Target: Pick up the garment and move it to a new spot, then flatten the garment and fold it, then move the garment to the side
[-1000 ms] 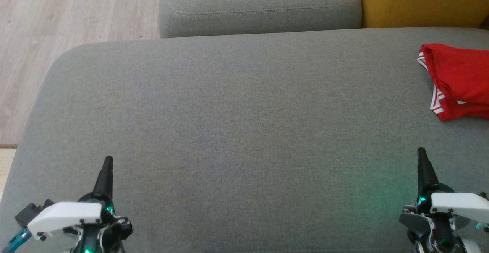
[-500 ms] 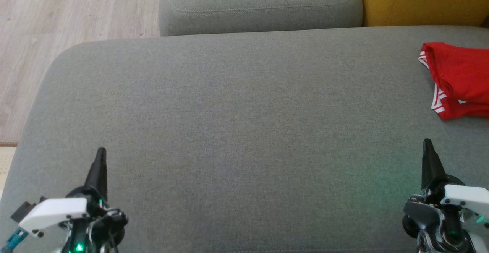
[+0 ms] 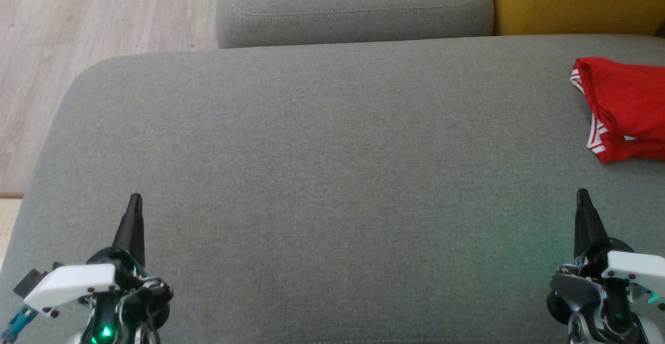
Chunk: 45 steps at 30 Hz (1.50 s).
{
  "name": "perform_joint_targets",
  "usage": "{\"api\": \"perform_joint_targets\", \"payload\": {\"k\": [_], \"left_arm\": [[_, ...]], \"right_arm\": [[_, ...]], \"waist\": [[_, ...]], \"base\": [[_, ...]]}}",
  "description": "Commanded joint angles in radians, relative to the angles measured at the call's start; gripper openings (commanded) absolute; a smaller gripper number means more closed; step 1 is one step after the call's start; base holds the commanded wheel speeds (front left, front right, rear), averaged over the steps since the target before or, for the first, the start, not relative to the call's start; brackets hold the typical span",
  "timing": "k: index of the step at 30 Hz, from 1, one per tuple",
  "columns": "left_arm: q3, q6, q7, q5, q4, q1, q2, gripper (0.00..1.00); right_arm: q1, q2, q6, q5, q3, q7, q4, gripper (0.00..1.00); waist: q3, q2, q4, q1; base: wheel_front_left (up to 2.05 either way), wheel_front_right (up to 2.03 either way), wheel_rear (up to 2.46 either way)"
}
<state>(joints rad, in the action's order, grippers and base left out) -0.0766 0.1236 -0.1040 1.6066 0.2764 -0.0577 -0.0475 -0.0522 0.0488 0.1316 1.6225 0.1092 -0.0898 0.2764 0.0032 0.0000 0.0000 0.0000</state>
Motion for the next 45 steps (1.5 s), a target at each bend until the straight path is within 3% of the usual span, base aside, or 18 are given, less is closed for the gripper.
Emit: {"api": "perform_joint_targets", "payload": {"k": [1,45], "left_arm": [[-0.033,0.007,-0.006,0.005,-0.031,-0.05,-0.006,0.0],[-0.036,0.007,-0.008,0.003,-0.031,-0.05,-0.004,0.0]], "right_arm": [[-0.054,0.017,-0.001,0.004,-0.017,-0.006,-0.033,0.0],[-0.055,0.01,-0.001,-0.004,-0.007,-0.014,-0.032,0.0]], "waist": [[0.0,0.0,0.0,0.0],[0.0,0.0,0.0,0.0]], "base": [[0.0,0.0,0.0],[0.0,0.0,0.0]]}}
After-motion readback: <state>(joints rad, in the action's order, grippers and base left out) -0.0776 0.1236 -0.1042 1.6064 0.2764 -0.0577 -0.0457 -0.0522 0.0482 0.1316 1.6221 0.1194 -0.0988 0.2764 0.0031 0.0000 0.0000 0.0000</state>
